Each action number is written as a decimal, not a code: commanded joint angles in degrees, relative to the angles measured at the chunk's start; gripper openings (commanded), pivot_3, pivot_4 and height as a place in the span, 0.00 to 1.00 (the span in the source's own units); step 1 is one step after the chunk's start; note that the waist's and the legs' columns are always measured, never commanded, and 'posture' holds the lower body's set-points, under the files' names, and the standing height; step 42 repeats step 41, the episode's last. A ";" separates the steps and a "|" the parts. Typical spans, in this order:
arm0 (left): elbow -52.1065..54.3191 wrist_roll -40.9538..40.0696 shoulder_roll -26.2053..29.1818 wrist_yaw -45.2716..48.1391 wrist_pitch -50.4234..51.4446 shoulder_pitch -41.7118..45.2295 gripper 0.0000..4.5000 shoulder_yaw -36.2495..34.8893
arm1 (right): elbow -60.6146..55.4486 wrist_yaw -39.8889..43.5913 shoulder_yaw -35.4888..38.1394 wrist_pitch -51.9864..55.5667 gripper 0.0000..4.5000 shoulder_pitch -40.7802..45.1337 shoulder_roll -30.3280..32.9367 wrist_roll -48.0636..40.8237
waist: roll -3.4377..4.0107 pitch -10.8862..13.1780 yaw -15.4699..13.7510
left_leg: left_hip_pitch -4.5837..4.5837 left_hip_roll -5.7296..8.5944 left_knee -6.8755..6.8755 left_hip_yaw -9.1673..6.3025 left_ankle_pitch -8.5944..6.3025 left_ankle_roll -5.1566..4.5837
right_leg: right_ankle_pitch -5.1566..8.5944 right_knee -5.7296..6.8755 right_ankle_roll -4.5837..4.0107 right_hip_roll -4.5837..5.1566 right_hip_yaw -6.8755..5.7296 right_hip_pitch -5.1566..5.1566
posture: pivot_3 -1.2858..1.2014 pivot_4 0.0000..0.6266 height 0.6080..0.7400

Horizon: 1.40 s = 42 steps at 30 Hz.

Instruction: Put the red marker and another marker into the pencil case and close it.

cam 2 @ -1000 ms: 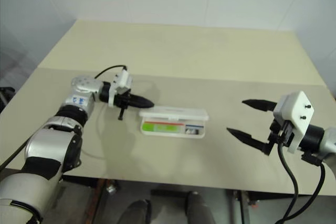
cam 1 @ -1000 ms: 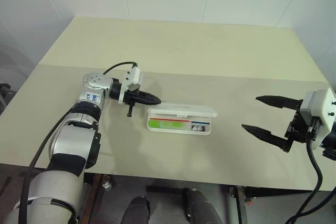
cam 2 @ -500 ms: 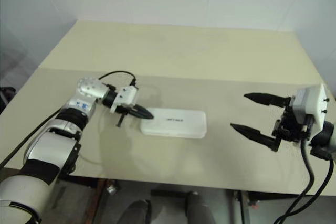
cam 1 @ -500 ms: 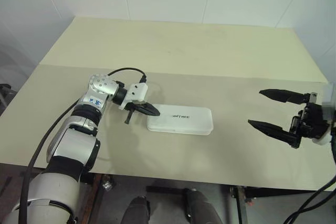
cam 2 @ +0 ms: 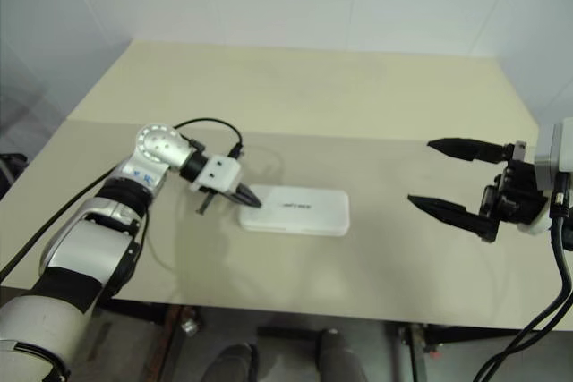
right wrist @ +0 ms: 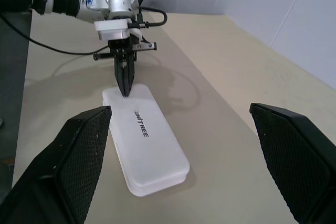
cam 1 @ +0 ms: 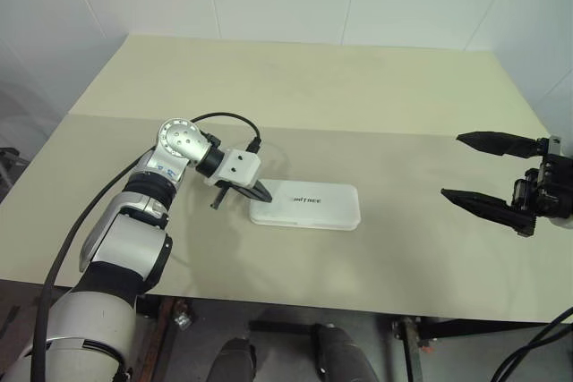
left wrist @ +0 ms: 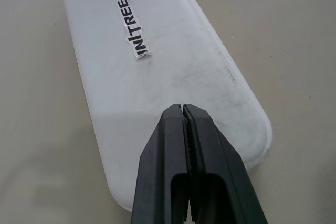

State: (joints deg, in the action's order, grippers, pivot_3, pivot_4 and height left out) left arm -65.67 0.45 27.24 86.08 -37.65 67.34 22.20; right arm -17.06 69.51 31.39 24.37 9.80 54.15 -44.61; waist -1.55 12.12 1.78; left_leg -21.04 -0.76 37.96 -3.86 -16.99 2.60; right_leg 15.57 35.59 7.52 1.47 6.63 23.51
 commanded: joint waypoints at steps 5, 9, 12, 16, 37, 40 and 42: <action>0.73 -3.10 -0.48 6.31 3.90 -2.54 0.01 -4.54 | 0.14 -0.55 -2.28 -2.04 1.00 2.57 0.45 0.87 | 0.00 0.01 -0.09 | -0.07 0.01 0.01 -0.01 0.00 0.00 | -0.01 -0.01 0.02 0.01 0.00 0.05 | 0.52 0.24 1.00; 5.54 -11.52 -0.20 5.15 11.67 -4.88 0.01 -12.88 | -0.98 -1.42 -4.18 -1.92 1.00 3.47 -0.15 0.99 | 0.00 0.03 -0.02 | -0.18 -0.01 -0.01 -0.04 -0.01 0.00 | -0.02 0.04 0.04 0.01 -0.02 0.18 | 0.52 0.24 1.00; 13.33 -17.74 0.27 5.14 17.95 -8.87 0.01 -17.82 | -1.33 -1.64 -5.00 -1.94 1.00 3.34 -0.56 1.03 | 0.01 0.04 -0.09 | -0.25 -0.03 -0.03 -0.08 -0.02 -0.03 | -0.01 0.09 0.04 0.02 -0.04 0.26 | 0.52 0.24 1.00; 26.14 -27.09 1.88 3.39 27.73 -16.57 0.01 -24.63 | -1.07 -0.58 -5.37 -1.46 1.00 2.61 0.43 0.99 | 0.02 0.04 0.00 | -0.24 -0.04 -0.07 -0.08 -0.04 -0.03 | 0.02 0.07 0.05 0.07 -0.07 0.26 | 0.52 0.24 1.00; 40.31 -40.27 25.69 6.42 36.79 -32.37 1.00 -22.22 | 5.38 5.17 -5.86 -5.04 1.00 2.33 3.17 6.13 | 0.12 0.11 0.03 | -0.09 -0.08 -0.33 -0.02 -0.03 0.00 | 0.13 -0.03 -0.14 0.10 -0.15 0.25 | 0.52 0.24 1.00; 39.47 -41.61 27.01 6.42 36.11 -31.69 1.00 -20.77 | 5.00 5.14 -5.95 -5.45 1.00 1.50 2.90 6.70 | 0.12 0.11 0.02 | -0.13 -0.09 -0.39 -0.03 -0.03 0.00 | 0.15 -0.04 -0.17 0.09 -0.19 0.31 | 0.52 0.24 1.00; 39.24 -42.14 27.42 6.42 35.88 -31.57 1.00 -20.51 | 4.75 5.11 -5.94 -5.66 1.00 1.14 2.79 6.82 | 0.12 0.11 0.02 | -0.13 -0.09 -0.41 -0.03 -0.03 0.00 | 0.15 -0.04 -0.17 0.10 -0.19 0.31 | 0.52 0.24 1.00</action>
